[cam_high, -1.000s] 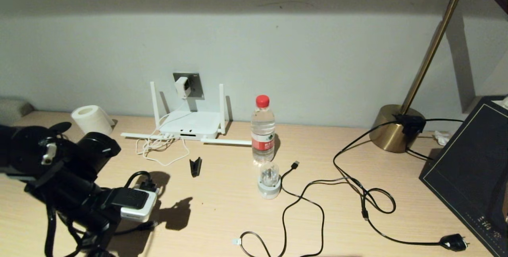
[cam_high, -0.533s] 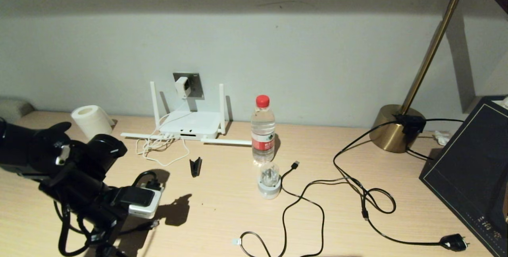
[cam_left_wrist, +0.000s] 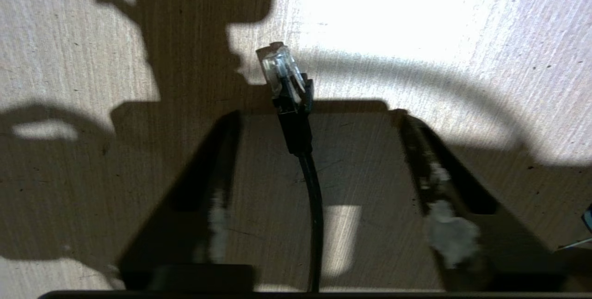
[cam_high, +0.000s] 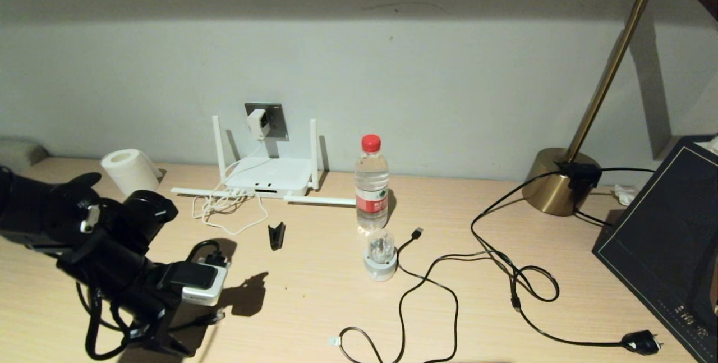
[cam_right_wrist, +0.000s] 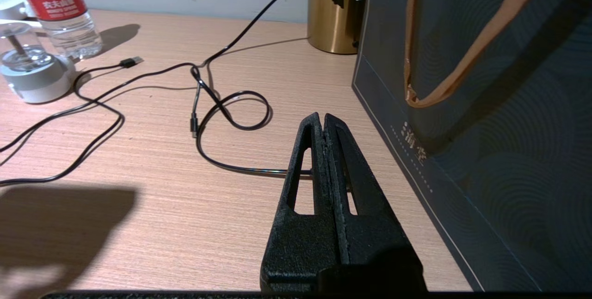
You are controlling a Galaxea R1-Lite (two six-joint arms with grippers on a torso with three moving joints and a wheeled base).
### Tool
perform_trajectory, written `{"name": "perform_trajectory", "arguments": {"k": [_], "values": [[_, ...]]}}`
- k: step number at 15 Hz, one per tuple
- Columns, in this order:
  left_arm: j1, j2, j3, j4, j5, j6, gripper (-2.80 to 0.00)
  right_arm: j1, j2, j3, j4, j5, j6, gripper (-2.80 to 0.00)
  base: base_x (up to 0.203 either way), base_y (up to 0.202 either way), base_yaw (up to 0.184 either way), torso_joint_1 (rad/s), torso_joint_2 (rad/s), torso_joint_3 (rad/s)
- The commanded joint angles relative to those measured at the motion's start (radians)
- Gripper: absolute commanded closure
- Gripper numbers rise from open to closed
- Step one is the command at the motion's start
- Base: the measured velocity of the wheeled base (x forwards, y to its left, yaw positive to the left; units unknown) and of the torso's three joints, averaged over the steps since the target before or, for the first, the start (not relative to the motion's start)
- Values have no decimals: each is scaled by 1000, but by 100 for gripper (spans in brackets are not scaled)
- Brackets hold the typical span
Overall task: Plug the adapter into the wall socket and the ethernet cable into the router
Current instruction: Pick up cable
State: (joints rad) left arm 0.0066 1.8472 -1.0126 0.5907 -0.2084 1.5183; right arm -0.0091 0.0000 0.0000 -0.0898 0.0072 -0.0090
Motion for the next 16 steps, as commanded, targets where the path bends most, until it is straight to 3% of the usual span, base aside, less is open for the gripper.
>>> {"name": "perform_trajectory", "arguments": {"k": [1, 8, 12, 16], "values": [[2, 4, 2, 9, -2, 6, 0, 0, 2, 35, -1, 0, 0, 0, 0, 0, 0, 0, 0, 0], [1, -28, 42, 3, -38, 8, 0, 0, 2, 34, -1, 0, 0, 0, 0, 0, 0, 0, 0, 0], [9, -200, 90, 13, -172, 3, 0, 0, 2, 35, -1, 0, 0, 0, 0, 0, 0, 0, 0, 0], [35, -470, 214, 41, -304, -29, 0, 0, 2, 34, -1, 0, -1, 0, 0, 0, 0, 0, 0, 0]]}}
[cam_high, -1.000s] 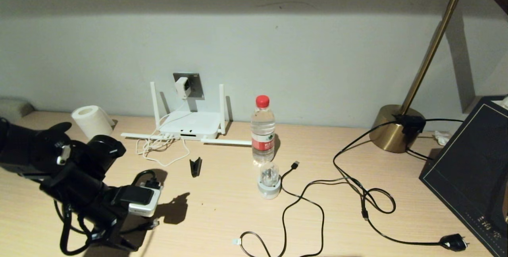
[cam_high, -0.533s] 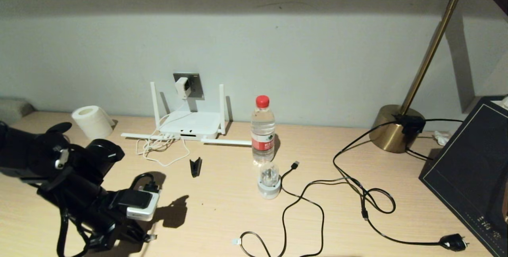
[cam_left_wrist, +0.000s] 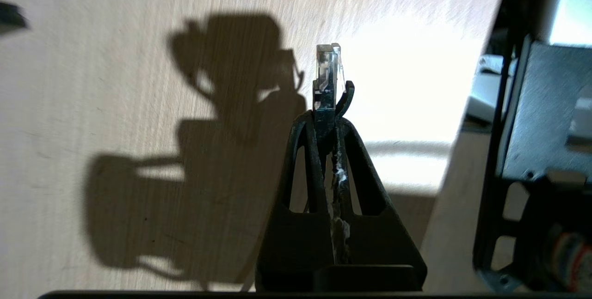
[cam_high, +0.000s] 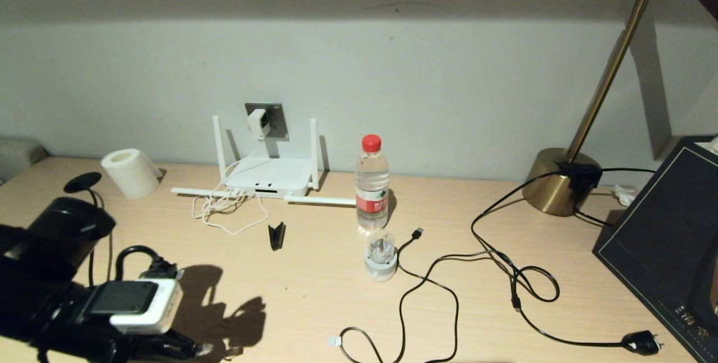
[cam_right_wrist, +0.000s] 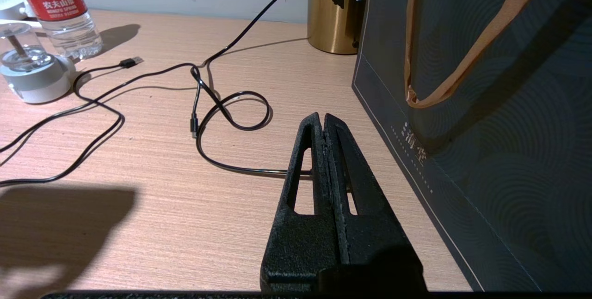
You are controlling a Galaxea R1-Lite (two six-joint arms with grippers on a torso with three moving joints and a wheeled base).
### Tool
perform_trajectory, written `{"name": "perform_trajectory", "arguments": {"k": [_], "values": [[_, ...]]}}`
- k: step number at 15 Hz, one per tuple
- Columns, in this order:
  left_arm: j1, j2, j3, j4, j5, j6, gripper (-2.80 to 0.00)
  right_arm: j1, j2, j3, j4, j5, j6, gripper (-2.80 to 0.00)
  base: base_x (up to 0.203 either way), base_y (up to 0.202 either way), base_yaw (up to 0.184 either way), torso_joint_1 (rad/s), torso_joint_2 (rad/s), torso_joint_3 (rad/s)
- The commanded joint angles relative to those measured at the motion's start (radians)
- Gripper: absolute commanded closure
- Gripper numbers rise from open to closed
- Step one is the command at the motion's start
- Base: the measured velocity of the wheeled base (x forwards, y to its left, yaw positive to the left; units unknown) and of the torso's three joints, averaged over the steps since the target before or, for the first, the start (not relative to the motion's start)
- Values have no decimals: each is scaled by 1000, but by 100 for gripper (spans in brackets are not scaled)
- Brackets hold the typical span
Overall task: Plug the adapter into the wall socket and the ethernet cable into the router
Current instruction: Pick up cable, then hand it to the other hand
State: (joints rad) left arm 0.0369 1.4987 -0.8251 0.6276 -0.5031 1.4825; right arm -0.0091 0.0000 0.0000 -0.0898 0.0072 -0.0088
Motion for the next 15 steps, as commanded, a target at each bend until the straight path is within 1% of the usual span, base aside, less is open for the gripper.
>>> {"name": "perform_trajectory", "arguments": {"k": [1, 2, 3, 4, 5, 6, 8, 10, 11, 13, 15], "values": [[6, -180, 54, -18, -23, 0, 0, 0, 2, 35, -1, 1, 0, 0, 0, 0, 0, 0, 0, 0], [8, -223, 81, -76, -32, -8, 0, 0, 2, 35, -1, 1, 0, 0, 0, 0, 0, 0, 0, 0], [10, -234, 93, -184, -33, -16, 0, 0, 2, 34, -1, 1, 0, 0, 0, 0, 0, 0, 0, 0], [10, -224, 96, -253, -24, -23, 0, 0, 2, 35, -1, 1, 0, 0, 0, 0, 0, 0, 0, 0], [10, -187, 101, -299, 6, -24, 0, 0, 2, 34, -1, 1, 0, 0, 0, 0, 0, 0, 0, 0], [5, -147, 97, -341, 53, -22, 0, 0, 2, 34, -1, 1, 0, 0, 0, 0, 0, 0, 0, 0], [-24, -89, 41, -445, 132, -26, 0, 0, 2, 34, 0, 3, -11, 0, 0, 0, 0, 0, 0, 0], [-31, -67, -71, -457, 177, -27, 0, 0, 2, 34, -1, 3, -11, 0, 0, 0, 0, 0, 0, 0], [-50, -64, -125, -454, 202, -25, 0, 0, 2, 35, -1, 2, -5, 0, 0, 0, 0, 0, 0, 0], [-149, -53, -196, -452, 274, -23, 0, 0, 2, 35, -1, 1, -2, 0, 0, 0, 0, 0, 0, 0], [-246, -30, -225, -458, 313, -27, 0, 0, 2, 35, -1, 1, -2, 0, 0, 0, 0, 0, 0, 0]]}}
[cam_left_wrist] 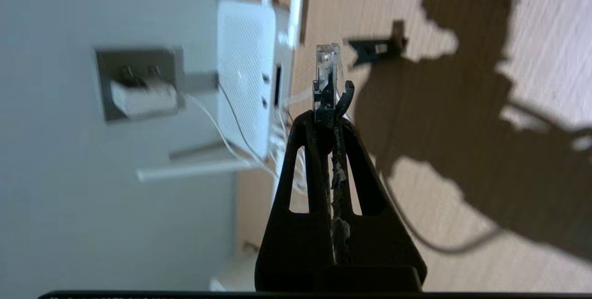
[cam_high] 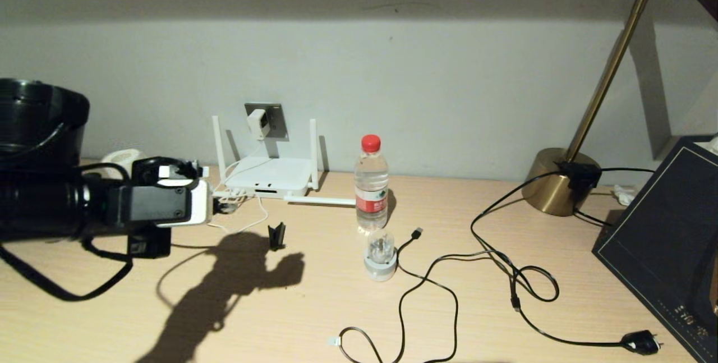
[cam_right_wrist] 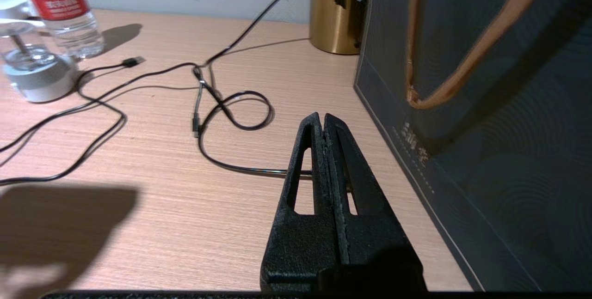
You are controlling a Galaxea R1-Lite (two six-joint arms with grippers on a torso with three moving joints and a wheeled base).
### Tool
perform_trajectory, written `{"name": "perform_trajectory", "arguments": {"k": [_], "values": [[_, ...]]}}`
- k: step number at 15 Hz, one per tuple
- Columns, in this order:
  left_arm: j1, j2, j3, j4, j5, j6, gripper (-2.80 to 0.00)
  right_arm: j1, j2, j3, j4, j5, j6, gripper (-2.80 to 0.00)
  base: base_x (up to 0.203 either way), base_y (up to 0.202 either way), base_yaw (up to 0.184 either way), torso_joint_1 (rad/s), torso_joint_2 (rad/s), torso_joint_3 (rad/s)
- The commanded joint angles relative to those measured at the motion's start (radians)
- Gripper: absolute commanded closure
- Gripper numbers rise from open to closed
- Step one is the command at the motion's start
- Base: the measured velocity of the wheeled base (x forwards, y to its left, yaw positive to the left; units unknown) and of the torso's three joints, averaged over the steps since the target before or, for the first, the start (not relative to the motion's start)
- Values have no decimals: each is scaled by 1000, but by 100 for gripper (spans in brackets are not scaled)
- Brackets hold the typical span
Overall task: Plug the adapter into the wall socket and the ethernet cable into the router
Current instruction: Hand it to the other hand
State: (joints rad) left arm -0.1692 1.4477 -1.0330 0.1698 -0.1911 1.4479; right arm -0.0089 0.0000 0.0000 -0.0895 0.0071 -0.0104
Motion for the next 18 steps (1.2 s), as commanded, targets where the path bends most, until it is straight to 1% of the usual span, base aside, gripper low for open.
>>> {"name": "perform_trajectory", "arguments": {"k": [1, 2, 3, 5, 6, 7, 8, 9, 10, 12, 13, 15, 16, 17, 18], "values": [[-90, 30, -26, -1, 24, 3, 0, 0, 2, 35, -1, -1, 0, 0, 0, 0, 0, 0, 0, 0], [-118, 32, -27, -2, 47, -12, 0, 0, 3, 32, 2, -1, 4, 0, 0, 0, 0, 0, 0, 0], [-119, 22, -9, -12, 49, -22, 0, 0, 2, 31, 2, -3, 17, 0, 0, 0, 0, 0, 0, 0], [-138, 15, 8, -109, 50, -31, 0, 0, 2, 19, 5, -5, 16, 0, 0, 0, 0, 0, 0, 0], [-161, 19, 16, -147, 58, -29, 0, 0, 14, -34, 11, -1, 43, 0, 0, 0, 0, 0, 0, 0], [-162, 15, 43, -158, 61, -29, 0, 1, 56, -109, 31, 5, 89, 0, 0, 0, 0, 0, 0, 0], [-162, -1, 71, -168, 59, -34, 0, 1, 126, -187, 59, 19, 128, 0, 0, 0, 0, 0, 0, 0], [-165, -29, 83, -176, 58, -37, 0, 3, 219, -269, 94, 53, 162, 0, 0, 0, 0, 0, 0, 0], [-183, -45, 87, -181, 56, -38, 0, 5, 309, -330, 120, 116, 187, 0, 0, 0, 0, 0, 0, 0], [-200, -59, 92, -181, 54, -36, 0, 7, 489, -444, 148, 272, 217, 0, 0, 0, 0, 0, 0, 0], [-224, -67, 90, -182, 52, -41, 0, 8, 577, -515, 157, 358, 230, 0, 0, 0, 0, 0, 0, 0], [-288, -57, 31, -182, 53, -65, 0, 9, 729, -623, 163, 508, 251, 0, 0, 0, 0, 0, 0, 0], [-312, -43, 7, -183, 53, -74, 0, 12, 792, -662, 161, 558, 264, 0, 0, 0, 0, 0, 0, 0], [-320, -32, 4, -184, 53, -78, 0, 25, 843, -688, 149, 590, 276, 0, 0, 0, 0, 0, 0, 0], [-321, -18, 4, -188, 53, -91, 0, 47, 891, -703, 116, 603, 284, 0, 0, 0, 0, 0, 0, 0]]}}
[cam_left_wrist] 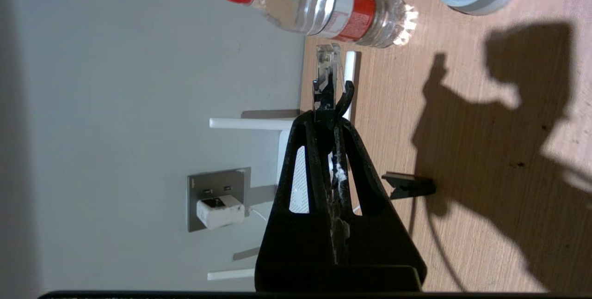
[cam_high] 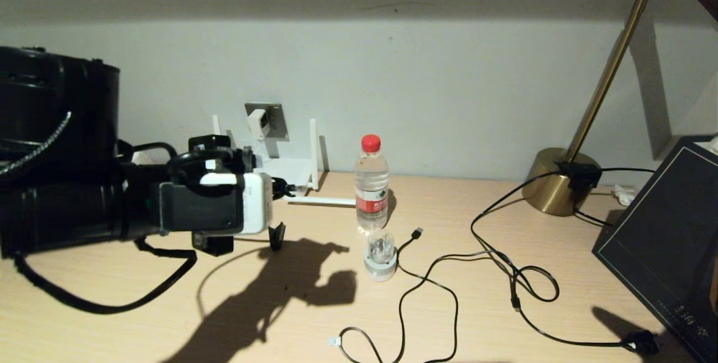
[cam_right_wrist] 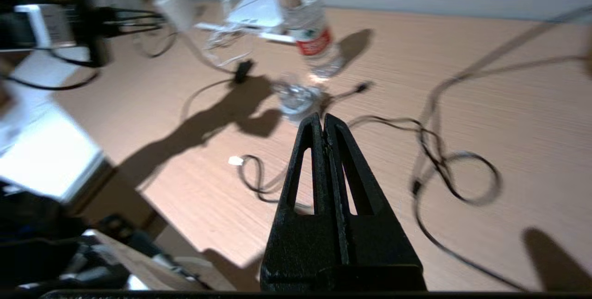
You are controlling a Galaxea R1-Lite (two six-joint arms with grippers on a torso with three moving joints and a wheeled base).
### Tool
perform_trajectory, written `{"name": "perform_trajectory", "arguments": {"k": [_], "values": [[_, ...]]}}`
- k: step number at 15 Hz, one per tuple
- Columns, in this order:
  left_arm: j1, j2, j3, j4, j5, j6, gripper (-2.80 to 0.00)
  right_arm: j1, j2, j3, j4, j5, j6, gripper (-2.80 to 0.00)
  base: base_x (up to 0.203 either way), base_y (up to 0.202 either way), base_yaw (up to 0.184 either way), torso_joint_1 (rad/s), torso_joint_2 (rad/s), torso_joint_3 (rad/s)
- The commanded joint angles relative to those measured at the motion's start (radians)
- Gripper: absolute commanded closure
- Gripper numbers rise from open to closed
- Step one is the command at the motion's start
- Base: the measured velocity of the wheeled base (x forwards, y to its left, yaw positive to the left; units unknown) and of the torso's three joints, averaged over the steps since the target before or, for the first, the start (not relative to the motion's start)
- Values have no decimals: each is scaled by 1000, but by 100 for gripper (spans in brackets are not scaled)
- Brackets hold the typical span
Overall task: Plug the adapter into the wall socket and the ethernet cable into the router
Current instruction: Hand it to the other hand
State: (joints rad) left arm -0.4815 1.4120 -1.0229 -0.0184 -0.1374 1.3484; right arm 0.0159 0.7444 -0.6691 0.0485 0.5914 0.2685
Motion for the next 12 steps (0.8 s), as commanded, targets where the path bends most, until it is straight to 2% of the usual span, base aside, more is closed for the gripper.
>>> {"name": "perform_trajectory", "arguments": {"k": [1, 5, 7, 9, 10, 12], "values": [[-17, 30, -7, -19, -1, -15, 0, 45, 201, -46, -70, 25, 13, 0, 0, 0, 0, 0, 0, 0], [-27, 104, -59, -60, 4, -42, 0, 171, 440, -70, -278, 19, 20, 0, 0, 0, 0, 0, 0, 0], [-23, 119, -59, -61, 3, -59, 0, 219, 538, -75, -329, 9, 20, 0, 0, 0, 0, 0, 0, 0], [-35, 120, -63, -68, 0, -69, 0, 305, 584, -77, -394, 4, 18, 0, 0, 0, 0, 0, 0, 0], [-55, 117, -64, -82, 0, -69, 0, 364, 594, -78, -414, -7, 18, -280, 0, 0, 0, 0, 0, 0], [-91, 104, -63, -91, -1, -72, 0, 440, 631, -88, -446, -43, 24, -280, 0, 0, 0, 0, 0, 0]]}}
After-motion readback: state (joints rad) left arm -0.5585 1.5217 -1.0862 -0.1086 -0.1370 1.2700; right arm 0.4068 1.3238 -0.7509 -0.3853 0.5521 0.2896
